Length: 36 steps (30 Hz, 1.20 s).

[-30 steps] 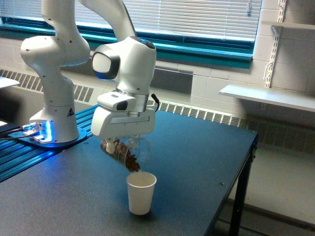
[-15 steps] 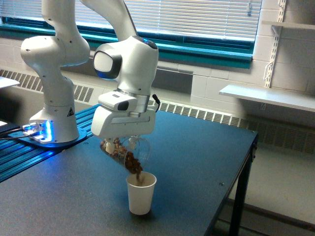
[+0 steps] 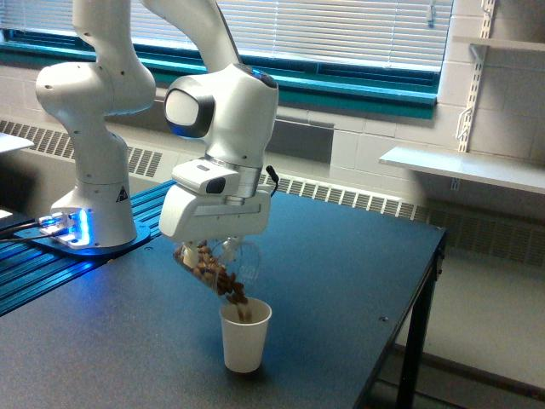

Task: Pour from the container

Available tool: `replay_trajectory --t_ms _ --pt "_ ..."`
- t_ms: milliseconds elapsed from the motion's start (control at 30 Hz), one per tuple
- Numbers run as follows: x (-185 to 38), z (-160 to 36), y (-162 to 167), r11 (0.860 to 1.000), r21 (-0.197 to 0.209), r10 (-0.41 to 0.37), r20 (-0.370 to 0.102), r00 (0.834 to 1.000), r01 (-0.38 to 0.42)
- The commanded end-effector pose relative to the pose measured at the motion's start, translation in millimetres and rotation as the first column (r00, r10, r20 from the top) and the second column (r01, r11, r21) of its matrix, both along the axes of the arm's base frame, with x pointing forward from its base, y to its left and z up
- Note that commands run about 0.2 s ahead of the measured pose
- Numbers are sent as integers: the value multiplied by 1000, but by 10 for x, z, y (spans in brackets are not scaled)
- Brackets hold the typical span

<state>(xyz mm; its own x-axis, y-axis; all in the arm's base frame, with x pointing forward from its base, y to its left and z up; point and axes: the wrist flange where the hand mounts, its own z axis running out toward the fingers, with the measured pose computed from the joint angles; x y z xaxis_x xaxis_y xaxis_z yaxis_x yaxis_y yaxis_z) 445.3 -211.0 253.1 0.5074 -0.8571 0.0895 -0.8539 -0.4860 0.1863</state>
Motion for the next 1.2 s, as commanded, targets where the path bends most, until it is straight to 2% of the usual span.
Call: replay_trajectory --t_ms 33,1200 --pt "48 27 1 1000 -4 19 -9 1000 -19" --pt "48 23 24 999 0 49 -61 997 -49"
